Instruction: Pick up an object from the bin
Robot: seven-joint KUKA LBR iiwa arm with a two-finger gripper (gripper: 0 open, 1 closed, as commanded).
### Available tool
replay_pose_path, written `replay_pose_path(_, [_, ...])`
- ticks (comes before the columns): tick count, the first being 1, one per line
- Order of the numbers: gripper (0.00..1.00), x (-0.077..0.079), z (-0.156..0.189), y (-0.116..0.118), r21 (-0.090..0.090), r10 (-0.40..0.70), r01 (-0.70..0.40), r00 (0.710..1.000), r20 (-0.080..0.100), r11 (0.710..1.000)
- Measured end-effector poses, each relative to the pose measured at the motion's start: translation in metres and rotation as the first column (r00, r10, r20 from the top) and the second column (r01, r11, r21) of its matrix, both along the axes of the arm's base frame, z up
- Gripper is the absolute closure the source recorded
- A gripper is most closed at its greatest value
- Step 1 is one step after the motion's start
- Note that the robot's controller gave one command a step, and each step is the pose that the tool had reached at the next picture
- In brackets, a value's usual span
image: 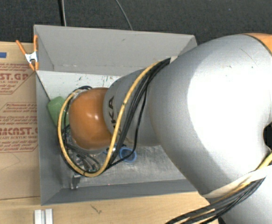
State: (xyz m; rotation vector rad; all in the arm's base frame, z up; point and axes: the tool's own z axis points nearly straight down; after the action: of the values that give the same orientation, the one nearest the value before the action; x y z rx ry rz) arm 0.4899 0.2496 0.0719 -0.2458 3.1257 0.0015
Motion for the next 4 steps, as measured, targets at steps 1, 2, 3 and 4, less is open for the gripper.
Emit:
replay_pose_path(1, [0.00,-0.009,0.028,-0.049,-0.003,0.128,-0.128,0.992,-0.006,0.992])
replay_pose_path(2, [0.00,-0.004,0.028,-0.050,-0.001,0.150,-0.150,0.989,-0.005,0.989])
replay_pose_path(3, [0.00,0.003,0.001,-0.047,0.001,0.081,-0.081,0.997,-0.005,0.997])
replay_pose_path(4, [0.00,0.003,0.003,-0.046,0.001,0.082,-0.082,0.997,-0.004,0.997])
